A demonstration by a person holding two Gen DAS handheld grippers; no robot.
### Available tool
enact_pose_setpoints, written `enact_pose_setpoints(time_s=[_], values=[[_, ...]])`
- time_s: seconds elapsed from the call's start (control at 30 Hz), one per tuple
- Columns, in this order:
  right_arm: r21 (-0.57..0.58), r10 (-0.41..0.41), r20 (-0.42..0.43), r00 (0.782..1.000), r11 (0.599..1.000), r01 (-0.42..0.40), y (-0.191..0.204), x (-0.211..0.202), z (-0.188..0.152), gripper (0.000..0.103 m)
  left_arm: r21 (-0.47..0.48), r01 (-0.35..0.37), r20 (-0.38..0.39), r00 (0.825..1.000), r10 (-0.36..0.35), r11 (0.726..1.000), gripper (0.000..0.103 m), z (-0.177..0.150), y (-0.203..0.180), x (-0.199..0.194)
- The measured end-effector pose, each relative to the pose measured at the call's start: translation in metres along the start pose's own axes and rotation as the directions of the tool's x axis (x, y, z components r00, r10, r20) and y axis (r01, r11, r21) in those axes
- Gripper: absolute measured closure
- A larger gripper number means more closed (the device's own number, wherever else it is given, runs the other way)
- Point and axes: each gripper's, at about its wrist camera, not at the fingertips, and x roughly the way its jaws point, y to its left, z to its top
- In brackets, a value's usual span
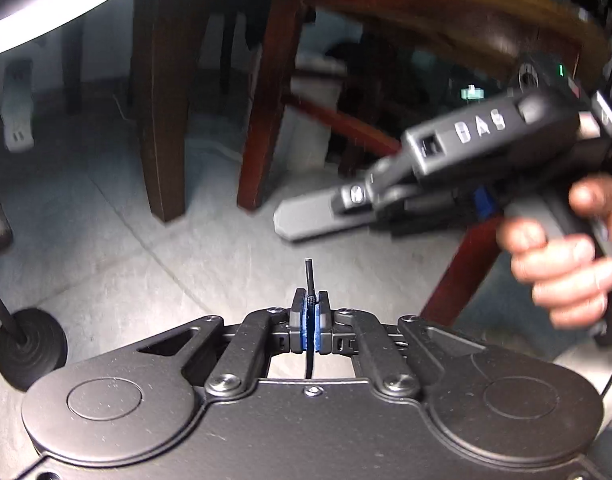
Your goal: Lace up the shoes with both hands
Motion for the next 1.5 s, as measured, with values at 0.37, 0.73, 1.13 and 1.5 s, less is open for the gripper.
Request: enact_pose_setpoints(time_s=[0.37,0.73,1.13,1.5], values=[[-0.667,-0.634,-0.236,0.736,0.657,0.351,-0.034,0.066,-0.084,0.083,-0.100,-0.014,-0.194,0.981,-0.005,0.995,0.091,-0.056,0.016,-0.026],[-0.737,-0.627,-0.313,0.713,0.634,0.233,-0.046,0.093,-0.120,0.083,-0.066,0.042,-0.214,0.975,-0.055,0.997,0.089,-0.057,0.005,-0.027],[-0.468,-0.522,-0.367,0.770,0.819,0.332,-0.061,0.077,-0.085,0.100,-0.027,-0.021,-0.122,0.992,0.018,0.999,0.088,-0.050,0.004,-0.033],[0.106,-0.151,-0.409,0.900,0.972,0.211,-0.038,0.047,-0.014,0.100,0.323,-0.168,0.085,0.985,0.149,0.931,0.054,-0.045,-0.037,-0.027]])
